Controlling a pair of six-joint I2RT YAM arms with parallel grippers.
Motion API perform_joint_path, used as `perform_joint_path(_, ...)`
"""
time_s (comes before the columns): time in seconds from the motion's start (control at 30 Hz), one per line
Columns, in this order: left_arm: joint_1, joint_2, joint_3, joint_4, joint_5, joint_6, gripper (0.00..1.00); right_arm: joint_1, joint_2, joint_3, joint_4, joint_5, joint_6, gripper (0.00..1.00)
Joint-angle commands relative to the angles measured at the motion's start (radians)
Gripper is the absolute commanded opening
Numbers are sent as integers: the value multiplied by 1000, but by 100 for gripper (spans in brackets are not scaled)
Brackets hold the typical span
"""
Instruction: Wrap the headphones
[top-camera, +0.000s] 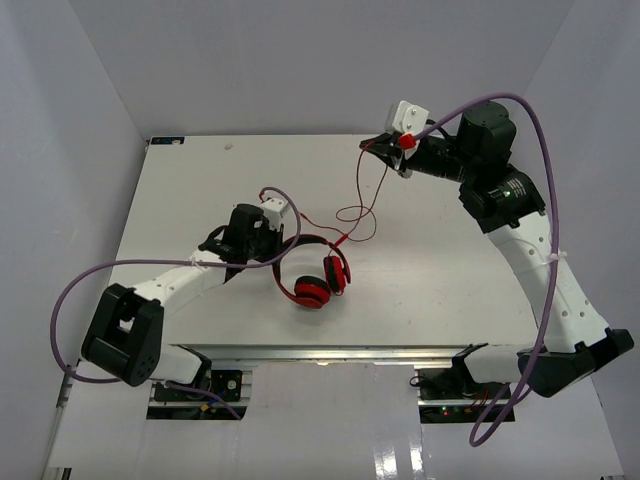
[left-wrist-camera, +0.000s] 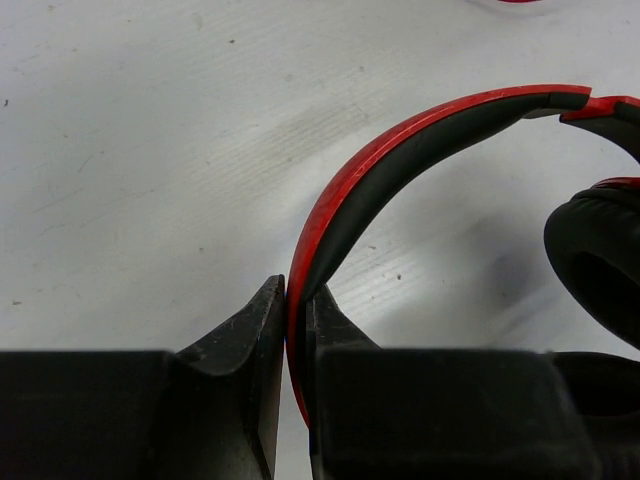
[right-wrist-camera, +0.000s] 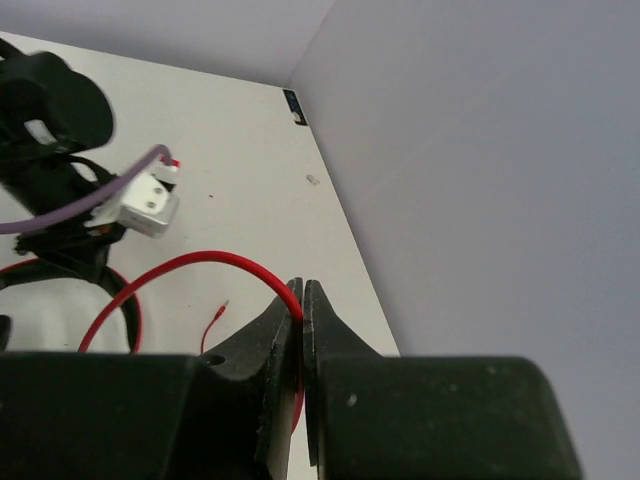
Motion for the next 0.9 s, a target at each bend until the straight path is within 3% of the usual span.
perform_joint_path(0.0, -46, -155, -46, 69, 100, 79, 0, -10, 21, -8, 99, 138, 22, 8)
perform_joint_path(0.3, -177, -328, -112, 113, 110, 178, 0, -61, 111, -58, 181, 221, 33, 8)
perform_joint_path(0.67, -186, -449, -95, 107, 85, 142, 0, -256, 124, -183, 280, 179, 137, 8)
perform_joint_path(0.87, -186, -464, -57, 96, 103, 123, 0, -294, 125, -236, 302, 164, 142, 8)
